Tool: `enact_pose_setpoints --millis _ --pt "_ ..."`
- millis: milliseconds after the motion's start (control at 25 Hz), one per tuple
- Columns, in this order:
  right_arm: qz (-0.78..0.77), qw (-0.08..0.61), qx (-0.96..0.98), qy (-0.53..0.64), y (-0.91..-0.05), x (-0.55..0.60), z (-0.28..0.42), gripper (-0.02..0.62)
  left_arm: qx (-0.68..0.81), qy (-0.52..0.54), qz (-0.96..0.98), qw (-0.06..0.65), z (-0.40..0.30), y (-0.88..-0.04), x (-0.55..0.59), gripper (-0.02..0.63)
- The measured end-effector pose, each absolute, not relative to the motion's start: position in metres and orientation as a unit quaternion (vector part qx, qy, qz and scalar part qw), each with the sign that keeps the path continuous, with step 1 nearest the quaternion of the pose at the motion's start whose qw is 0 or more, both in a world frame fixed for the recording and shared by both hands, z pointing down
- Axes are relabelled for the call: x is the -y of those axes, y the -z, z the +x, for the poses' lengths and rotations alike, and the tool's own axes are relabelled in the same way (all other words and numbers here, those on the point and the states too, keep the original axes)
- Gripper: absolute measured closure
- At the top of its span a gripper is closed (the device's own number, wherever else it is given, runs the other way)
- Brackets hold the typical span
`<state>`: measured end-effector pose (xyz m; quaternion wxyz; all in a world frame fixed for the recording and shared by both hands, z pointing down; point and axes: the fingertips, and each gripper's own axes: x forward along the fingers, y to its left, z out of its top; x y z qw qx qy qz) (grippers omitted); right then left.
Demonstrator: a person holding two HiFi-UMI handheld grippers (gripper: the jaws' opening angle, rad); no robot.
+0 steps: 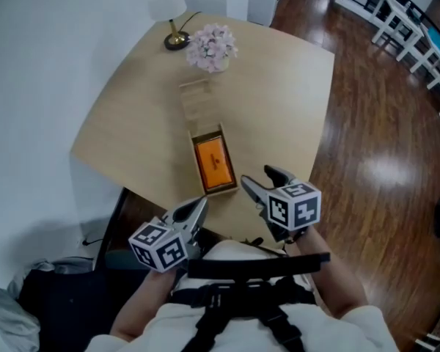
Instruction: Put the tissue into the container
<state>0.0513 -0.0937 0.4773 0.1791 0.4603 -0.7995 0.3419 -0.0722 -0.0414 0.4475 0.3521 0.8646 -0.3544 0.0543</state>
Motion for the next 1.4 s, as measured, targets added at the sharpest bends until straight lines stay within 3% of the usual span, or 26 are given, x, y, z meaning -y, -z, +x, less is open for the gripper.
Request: enact_pose_setpoints --millis 520,1200,1400 --pt "0.476 0.154 0.811 -0.303 -0.446 0.047 0.098 0.29 0.292 -0.059 0.891 0.343 -0.02 -0.426 0.027 0.604" --pt "0.488 0.141 0.805 -0.307 -0.441 0.02 0.113 0.58 0.267 -0.109 0.896 0.336 -0.011 -0.425 0.012 0.606" --pt "0.486 0.136 0.807 -0.308 -0.439 0.021 0.112 0.594 0.268 -0.116 0.896 0.334 -0.011 -0.423 0.012 0.605"
